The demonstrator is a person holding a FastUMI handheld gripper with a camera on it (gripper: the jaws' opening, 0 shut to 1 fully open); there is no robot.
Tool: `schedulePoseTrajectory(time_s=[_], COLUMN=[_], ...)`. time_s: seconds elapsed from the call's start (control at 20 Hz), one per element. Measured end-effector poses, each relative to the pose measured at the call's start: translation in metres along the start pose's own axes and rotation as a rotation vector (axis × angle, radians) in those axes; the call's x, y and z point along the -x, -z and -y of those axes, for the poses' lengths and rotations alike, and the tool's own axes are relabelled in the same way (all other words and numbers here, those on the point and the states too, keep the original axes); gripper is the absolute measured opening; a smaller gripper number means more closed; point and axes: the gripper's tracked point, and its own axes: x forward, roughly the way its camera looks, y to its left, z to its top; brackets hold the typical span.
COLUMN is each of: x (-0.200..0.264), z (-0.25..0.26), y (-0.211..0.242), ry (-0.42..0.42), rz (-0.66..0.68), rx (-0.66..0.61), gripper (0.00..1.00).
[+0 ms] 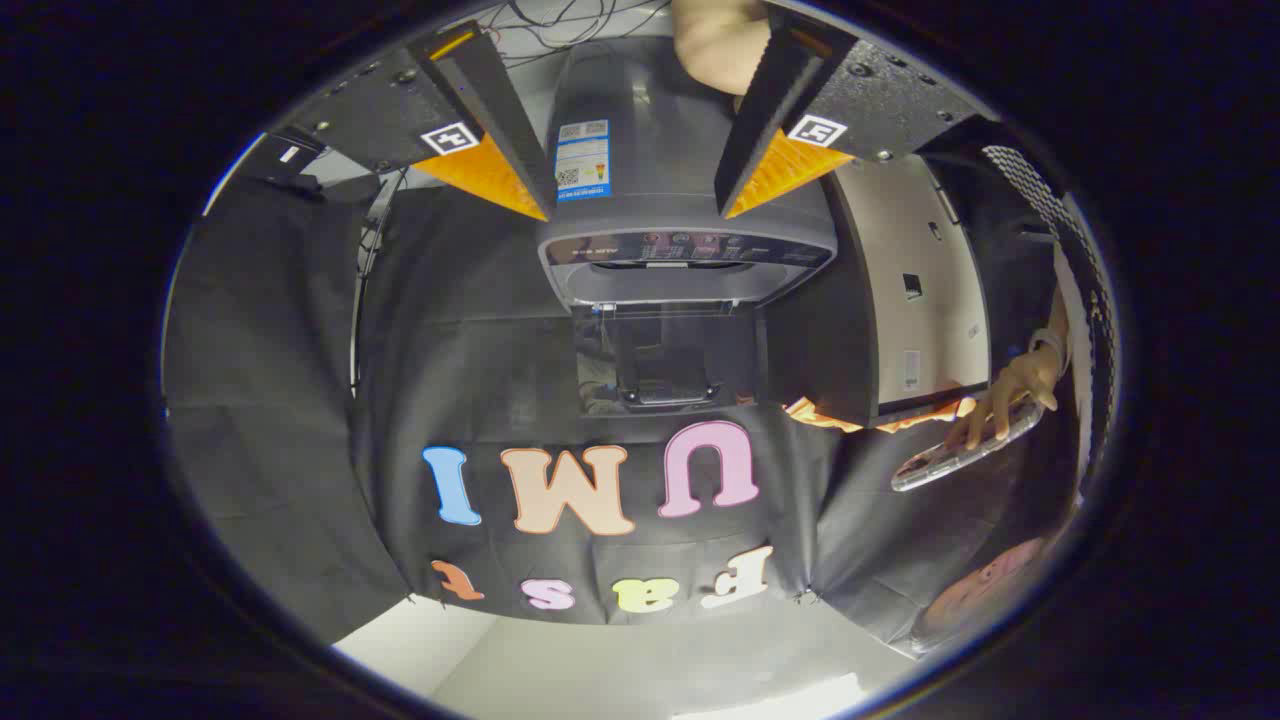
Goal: Put the clothes into the washing machine and then close the washing machine lid.
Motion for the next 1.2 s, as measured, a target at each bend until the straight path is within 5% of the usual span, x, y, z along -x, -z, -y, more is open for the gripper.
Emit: schedulePoseTrajectory(time_s=[1.2], x=[-0.0002], z=[0.0029], y=[-0.0006], ry=[0.009], rz=[0.003], rx=[-0.013], gripper=[0.96])
